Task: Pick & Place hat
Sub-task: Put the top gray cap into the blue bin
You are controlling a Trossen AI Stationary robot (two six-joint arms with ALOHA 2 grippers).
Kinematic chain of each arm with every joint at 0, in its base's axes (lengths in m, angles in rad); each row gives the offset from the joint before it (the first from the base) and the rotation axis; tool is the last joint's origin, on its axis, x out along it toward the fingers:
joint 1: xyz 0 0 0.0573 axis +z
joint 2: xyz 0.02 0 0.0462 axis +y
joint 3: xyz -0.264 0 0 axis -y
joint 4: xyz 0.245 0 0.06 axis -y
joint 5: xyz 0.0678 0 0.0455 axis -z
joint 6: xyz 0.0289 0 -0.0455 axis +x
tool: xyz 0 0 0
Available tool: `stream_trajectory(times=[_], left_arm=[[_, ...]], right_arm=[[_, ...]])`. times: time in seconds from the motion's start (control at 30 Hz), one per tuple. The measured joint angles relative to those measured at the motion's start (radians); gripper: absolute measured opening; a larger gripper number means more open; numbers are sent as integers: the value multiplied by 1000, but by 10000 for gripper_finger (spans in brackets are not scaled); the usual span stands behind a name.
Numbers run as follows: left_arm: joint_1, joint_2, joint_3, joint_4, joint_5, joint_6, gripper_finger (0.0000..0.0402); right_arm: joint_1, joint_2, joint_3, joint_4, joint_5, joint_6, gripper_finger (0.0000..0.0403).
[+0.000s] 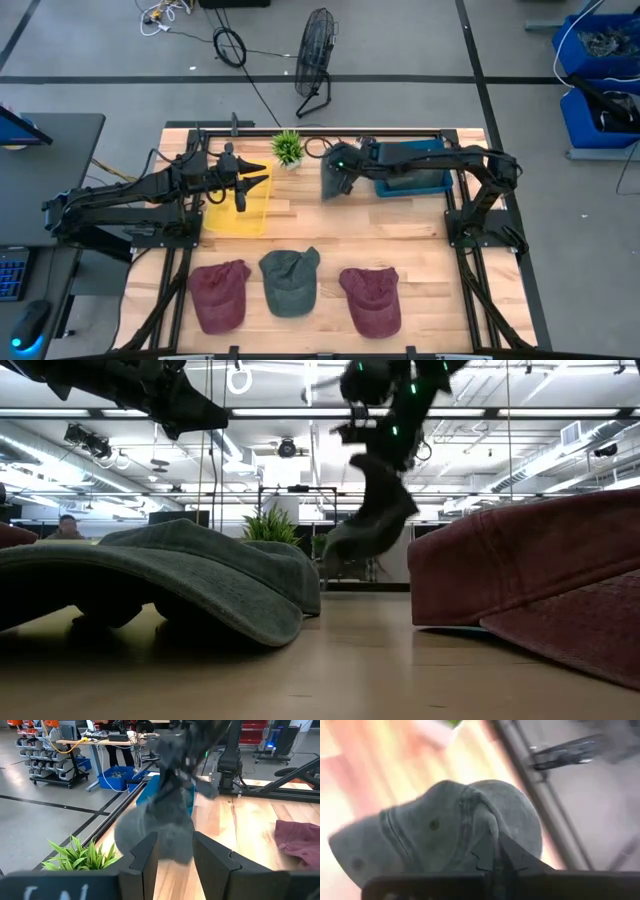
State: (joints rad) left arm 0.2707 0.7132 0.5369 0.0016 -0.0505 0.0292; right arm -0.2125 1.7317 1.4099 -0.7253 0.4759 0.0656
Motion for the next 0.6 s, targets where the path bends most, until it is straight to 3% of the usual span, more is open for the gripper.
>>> stream_trajectory(times=[0.13, 0.27, 0.37, 0.5, 0.6], left_arm=[[0, 0, 0, -2, 0, 0, 124], [0, 0, 0, -9, 0, 0, 124], [0, 0, 0, -14, 0, 0, 124], [0, 0, 0, -16, 0, -1, 124], [0, 0, 0, -23, 0, -1, 124]], right_arm=[[28, -1, 175, -239, 203, 62, 8], [29, -2, 360, -605, 325, 282, 8], [26, -10, 454, -852, 334, 519, 8], [17, -93, 423, -784, 219, 566, 8], [17, -141, 370, -852, 256, 700, 8]])
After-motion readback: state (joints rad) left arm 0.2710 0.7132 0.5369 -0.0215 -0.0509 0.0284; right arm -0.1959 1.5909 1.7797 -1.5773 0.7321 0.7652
